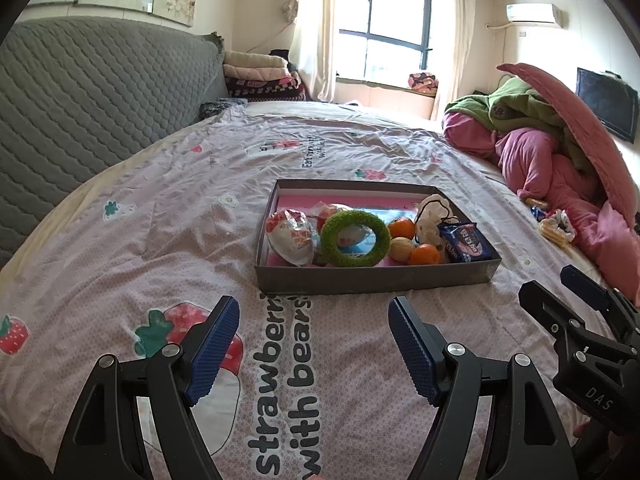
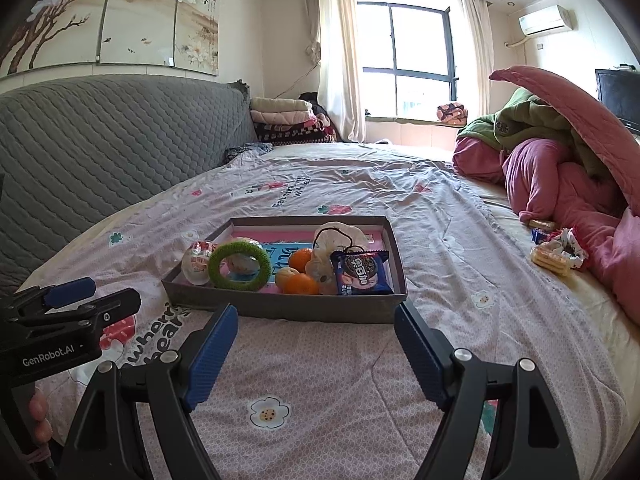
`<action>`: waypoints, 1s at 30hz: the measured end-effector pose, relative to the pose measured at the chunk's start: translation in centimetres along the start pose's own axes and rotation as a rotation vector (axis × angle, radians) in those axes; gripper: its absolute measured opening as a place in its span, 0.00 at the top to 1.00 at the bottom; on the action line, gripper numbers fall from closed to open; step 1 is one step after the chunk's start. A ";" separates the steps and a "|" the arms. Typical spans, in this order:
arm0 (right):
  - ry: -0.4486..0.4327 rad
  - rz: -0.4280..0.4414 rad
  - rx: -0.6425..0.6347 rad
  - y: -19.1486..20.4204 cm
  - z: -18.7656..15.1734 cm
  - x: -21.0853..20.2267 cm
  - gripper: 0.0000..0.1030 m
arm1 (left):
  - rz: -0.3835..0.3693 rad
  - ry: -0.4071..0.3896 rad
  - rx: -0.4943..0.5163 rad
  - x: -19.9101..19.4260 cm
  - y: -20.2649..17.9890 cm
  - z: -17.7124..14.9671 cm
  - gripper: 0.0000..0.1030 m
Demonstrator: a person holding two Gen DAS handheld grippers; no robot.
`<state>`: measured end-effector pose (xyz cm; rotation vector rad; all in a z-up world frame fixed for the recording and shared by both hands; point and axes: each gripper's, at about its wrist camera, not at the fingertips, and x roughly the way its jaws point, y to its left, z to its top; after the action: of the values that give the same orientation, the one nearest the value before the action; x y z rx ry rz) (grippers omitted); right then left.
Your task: Organize objects
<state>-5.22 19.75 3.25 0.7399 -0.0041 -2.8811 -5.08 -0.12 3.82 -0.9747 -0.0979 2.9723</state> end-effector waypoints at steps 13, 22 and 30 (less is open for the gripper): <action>0.021 0.010 -0.003 0.1 -2.2 1.2 0.22 | 0.004 0.021 0.025 1.4 -0.7 -1.6 0.24; 0.038 0.006 -0.008 0.1 -3.3 2.1 0.22 | 0.011 0.030 0.037 2.4 -0.8 -2.5 0.24; 0.043 0.008 -0.030 0.5 -4.4 2.7 0.22 | 0.005 0.033 0.037 3.4 -0.7 -3.5 0.24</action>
<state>-5.33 19.02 -1.90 0.7948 0.0411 -2.8507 -5.76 0.88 -0.94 -1.0211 -0.0395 2.9496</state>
